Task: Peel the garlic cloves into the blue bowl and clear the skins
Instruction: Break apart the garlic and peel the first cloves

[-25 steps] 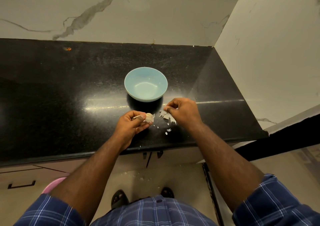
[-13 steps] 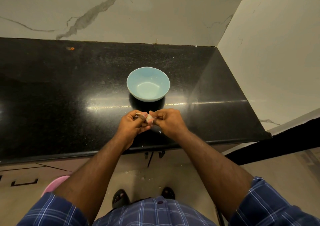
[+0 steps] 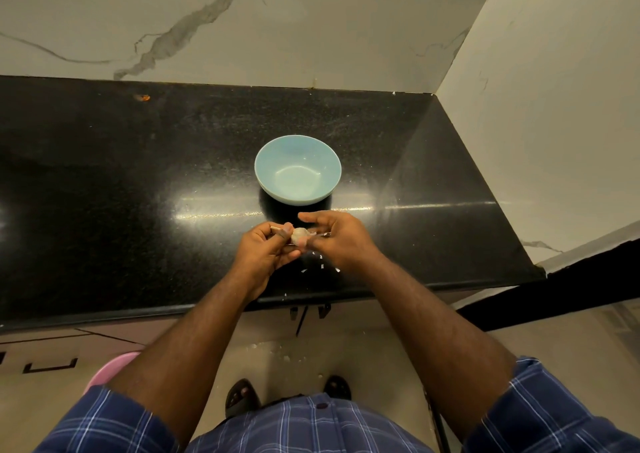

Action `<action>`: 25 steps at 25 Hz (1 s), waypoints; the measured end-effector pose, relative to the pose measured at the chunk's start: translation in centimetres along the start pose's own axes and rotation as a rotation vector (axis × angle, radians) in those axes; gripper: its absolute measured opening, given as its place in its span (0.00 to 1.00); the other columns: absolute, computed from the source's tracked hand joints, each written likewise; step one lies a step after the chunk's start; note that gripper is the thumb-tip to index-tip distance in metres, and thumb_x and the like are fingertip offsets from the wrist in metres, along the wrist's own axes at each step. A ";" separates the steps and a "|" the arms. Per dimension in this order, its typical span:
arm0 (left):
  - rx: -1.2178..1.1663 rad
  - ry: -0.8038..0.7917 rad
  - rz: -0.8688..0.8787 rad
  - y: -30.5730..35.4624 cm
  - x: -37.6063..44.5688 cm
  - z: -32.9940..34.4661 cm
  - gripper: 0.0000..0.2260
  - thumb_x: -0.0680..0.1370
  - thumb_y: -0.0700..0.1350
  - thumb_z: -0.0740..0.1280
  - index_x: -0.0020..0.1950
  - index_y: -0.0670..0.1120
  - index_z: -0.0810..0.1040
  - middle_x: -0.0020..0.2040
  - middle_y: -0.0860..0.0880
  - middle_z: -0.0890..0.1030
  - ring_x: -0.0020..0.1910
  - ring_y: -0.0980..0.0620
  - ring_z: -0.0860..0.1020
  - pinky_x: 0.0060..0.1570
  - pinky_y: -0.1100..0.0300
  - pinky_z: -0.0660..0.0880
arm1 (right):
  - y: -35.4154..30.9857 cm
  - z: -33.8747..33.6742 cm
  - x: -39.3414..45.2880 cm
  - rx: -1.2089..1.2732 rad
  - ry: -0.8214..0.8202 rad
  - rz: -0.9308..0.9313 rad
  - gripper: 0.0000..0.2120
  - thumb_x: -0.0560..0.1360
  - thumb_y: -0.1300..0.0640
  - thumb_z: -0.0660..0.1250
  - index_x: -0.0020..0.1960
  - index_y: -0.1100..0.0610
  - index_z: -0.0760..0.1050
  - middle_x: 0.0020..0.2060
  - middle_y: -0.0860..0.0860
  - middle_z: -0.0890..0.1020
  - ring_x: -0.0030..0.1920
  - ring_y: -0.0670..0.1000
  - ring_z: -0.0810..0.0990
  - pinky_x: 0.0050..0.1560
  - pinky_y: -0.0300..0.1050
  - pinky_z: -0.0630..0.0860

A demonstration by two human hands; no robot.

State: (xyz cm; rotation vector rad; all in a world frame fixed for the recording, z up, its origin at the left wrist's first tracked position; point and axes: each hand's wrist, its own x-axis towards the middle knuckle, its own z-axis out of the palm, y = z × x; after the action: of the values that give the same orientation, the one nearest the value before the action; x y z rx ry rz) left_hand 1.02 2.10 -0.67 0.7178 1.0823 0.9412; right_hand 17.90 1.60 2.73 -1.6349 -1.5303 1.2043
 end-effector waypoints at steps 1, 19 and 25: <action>0.019 -0.004 0.008 0.0 0.0 0.0 0.11 0.82 0.46 0.67 0.55 0.38 0.79 0.47 0.40 0.87 0.46 0.46 0.86 0.41 0.61 0.83 | 0.1 0.4 0.1 -0.038 0.003 -0.022 0.19 0.73 0.59 0.77 0.64 0.54 0.82 0.56 0.51 0.86 0.55 0.45 0.84 0.60 0.46 0.81; 0.018 -0.010 -0.002 -0.1 0.0 -0.1 0.12 0.81 0.46 0.68 0.54 0.37 0.76 0.50 0.38 0.86 0.49 0.42 0.86 0.40 0.60 0.83 | 0.3 -0.9 0.4 -0.083 0.155 -0.029 0.13 0.74 0.55 0.77 0.58 0.52 0.84 0.50 0.48 0.87 0.50 0.43 0.84 0.57 0.43 0.81; -0.006 -0.098 0.032 -0.1 -0.4 -0.4 0.13 0.79 0.42 0.69 0.61 0.38 0.79 0.54 0.38 0.85 0.54 0.40 0.85 0.50 0.56 0.84 | 0.2 0.6 0.9 -0.126 0.117 -0.005 0.07 0.73 0.56 0.78 0.51 0.53 0.86 0.46 0.48 0.88 0.46 0.44 0.85 0.52 0.47 0.84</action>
State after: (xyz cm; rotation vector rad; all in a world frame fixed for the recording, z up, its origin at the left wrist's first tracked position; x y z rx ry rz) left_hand 0.66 1.75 -0.74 0.7705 0.9843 0.9267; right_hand 17.35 2.40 2.12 -1.7495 -1.5617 1.0087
